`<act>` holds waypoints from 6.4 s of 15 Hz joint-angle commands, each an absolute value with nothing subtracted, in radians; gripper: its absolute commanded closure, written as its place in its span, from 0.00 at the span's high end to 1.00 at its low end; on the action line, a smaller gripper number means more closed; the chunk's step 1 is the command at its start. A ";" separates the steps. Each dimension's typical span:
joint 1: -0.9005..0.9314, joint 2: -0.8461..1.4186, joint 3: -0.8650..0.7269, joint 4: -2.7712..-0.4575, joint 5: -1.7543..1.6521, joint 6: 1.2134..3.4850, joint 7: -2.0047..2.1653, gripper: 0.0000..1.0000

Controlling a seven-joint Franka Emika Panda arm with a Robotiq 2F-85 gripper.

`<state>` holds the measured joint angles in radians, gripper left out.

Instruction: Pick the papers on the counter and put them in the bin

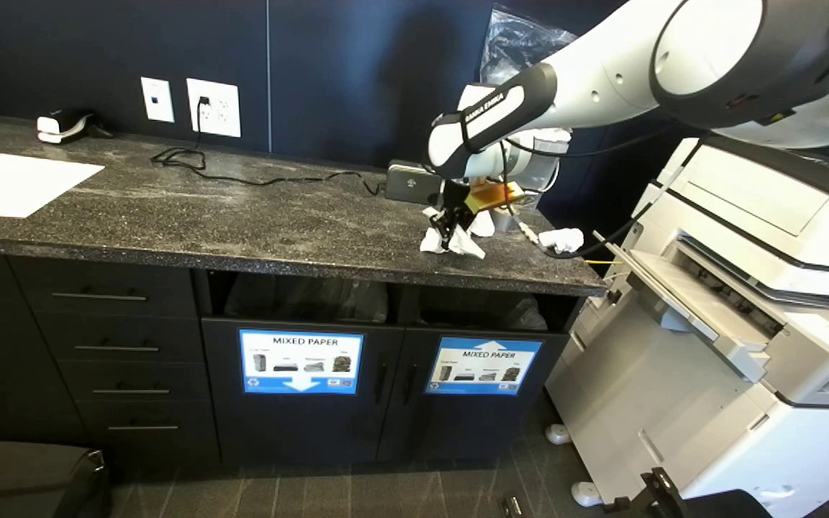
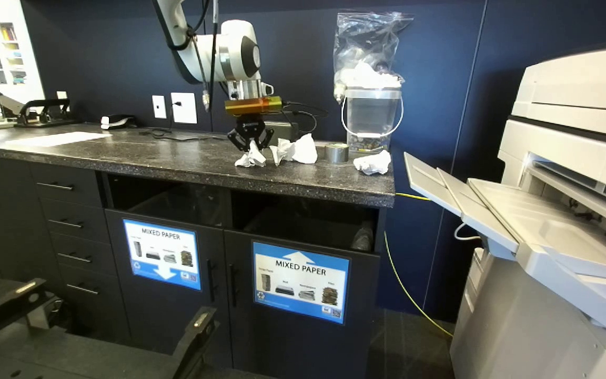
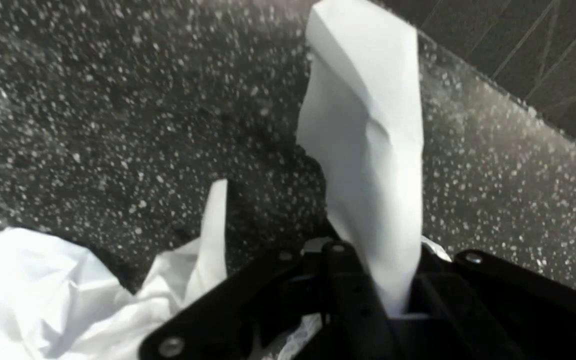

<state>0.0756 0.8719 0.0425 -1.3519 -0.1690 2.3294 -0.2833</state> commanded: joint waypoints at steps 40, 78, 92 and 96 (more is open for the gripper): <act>-0.169 0.607 0.180 -2.509 -0.074 3.537 -0.110 0.14; -0.080 1.499 0.126 -1.444 0.013 4.203 0.161 0.12; 0.050 1.485 0.068 -1.454 0.200 4.192 0.048 0.13; 0.060 1.488 0.060 -1.467 0.185 4.176 0.030 0.13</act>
